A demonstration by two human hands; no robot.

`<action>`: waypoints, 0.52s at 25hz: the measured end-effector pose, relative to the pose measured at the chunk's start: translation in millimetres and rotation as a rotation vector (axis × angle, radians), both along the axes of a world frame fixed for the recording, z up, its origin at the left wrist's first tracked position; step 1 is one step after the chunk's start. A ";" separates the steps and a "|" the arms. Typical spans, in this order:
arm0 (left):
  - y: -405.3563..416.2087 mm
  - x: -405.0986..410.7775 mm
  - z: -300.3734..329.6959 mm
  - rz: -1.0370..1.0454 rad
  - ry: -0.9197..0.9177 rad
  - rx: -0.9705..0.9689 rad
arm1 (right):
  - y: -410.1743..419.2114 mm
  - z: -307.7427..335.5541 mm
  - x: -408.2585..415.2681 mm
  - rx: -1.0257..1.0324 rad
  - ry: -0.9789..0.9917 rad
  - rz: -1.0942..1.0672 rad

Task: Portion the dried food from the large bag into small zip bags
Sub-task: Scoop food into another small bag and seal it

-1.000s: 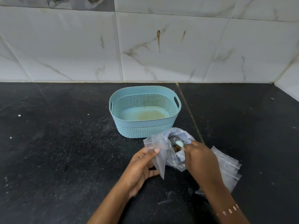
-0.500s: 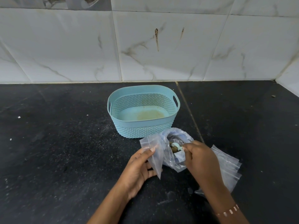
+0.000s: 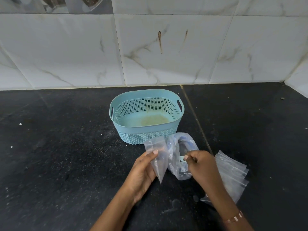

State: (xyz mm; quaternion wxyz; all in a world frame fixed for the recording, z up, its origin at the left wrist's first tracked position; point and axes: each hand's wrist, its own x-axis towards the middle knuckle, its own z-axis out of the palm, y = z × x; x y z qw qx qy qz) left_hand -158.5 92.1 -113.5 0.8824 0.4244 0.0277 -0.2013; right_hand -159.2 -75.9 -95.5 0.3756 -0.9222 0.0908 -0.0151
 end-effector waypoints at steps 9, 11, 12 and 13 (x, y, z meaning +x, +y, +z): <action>-1.1 6.2 5.6 -0.038 -0.093 0.039 | -7.4 16.9 9.2 0.438 0.253 -0.192; 1.3 5.8 2.3 -0.030 -0.113 0.081 | -5.1 17.4 8.5 0.452 0.253 -0.191; 2.9 5.5 0.8 -0.023 -0.123 0.105 | -4.5 17.7 8.2 0.458 0.248 -0.199; 4.8 5.5 0.0 -0.017 -0.135 0.127 | -4.6 18.8 8.0 0.465 0.241 -0.211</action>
